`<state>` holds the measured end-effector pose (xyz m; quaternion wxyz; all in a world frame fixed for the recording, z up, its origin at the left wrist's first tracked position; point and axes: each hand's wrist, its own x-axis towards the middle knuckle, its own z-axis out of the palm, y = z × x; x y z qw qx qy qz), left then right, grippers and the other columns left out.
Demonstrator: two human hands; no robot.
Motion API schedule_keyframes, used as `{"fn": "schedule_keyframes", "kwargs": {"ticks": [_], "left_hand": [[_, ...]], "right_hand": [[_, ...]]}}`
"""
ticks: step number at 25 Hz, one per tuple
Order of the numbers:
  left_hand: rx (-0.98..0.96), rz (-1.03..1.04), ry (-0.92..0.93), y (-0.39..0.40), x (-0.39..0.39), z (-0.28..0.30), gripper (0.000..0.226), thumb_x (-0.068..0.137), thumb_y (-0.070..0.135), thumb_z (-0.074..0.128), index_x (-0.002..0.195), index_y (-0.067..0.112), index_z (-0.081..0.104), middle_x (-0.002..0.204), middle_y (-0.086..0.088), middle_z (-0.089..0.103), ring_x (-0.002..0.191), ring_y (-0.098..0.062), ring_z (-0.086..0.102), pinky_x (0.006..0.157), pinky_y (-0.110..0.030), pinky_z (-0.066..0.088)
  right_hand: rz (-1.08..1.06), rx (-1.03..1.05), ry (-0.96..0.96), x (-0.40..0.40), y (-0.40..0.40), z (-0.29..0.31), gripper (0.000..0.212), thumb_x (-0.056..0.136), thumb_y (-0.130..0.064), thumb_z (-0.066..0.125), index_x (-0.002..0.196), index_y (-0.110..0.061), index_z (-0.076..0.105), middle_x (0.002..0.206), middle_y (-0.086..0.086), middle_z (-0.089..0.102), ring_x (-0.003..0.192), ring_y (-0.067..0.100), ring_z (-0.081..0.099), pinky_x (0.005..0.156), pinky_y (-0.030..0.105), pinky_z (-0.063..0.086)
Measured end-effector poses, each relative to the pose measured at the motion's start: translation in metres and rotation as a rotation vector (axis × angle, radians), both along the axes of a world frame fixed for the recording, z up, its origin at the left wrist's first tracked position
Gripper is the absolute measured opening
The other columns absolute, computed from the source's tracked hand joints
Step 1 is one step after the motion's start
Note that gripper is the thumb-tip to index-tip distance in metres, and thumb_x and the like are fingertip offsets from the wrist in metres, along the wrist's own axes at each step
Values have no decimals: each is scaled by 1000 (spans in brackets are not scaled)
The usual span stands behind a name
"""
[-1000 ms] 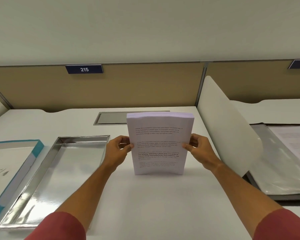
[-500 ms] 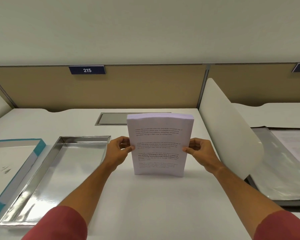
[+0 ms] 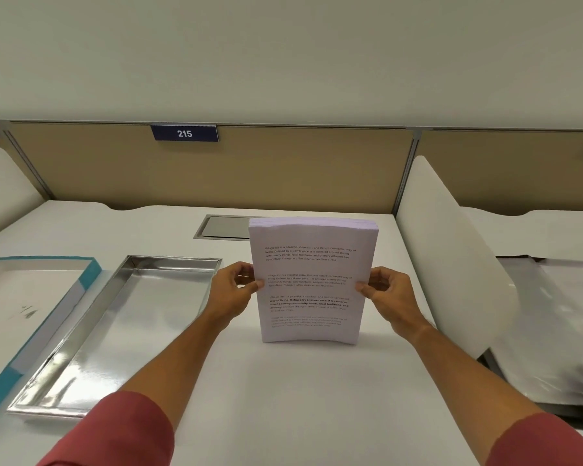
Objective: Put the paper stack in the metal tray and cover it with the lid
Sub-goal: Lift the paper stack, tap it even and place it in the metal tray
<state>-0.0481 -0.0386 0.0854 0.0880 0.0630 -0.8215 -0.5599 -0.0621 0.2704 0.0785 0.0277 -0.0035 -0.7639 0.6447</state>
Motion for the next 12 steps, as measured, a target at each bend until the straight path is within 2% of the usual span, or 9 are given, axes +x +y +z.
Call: {"fn": "schedule_keyframes", "kwargs": {"ticks": [3, 7, 12], "left_hand": [[12, 5, -7, -4, 5, 9, 17, 83, 19, 73, 96, 14, 64, 97, -1, 72, 90, -22, 68, 78, -37, 57], [76, 32, -8, -18, 13, 31, 20, 85, 19, 70, 101, 10, 62, 102, -8, 71, 95, -31, 67, 83, -45, 57], [162, 46, 29, -52, 23, 55, 14, 87, 14, 68, 98, 7, 63, 103, -13, 71, 96, -34, 68, 86, -50, 57]], "right_hand": [[21, 45, 21, -3, -5, 12, 13, 84, -13, 76, 95, -11, 70, 94, 4, 76, 86, 23, 73, 78, 33, 61], [45, 49, 63, -12, -23, 33, 14, 85, -13, 74, 98, -9, 70, 94, 5, 75, 84, 22, 72, 75, 32, 61], [86, 2, 98, -18, -63, 57, 9, 86, -12, 73, 95, -12, 72, 92, 6, 75, 81, 24, 73, 68, 29, 60]]}}
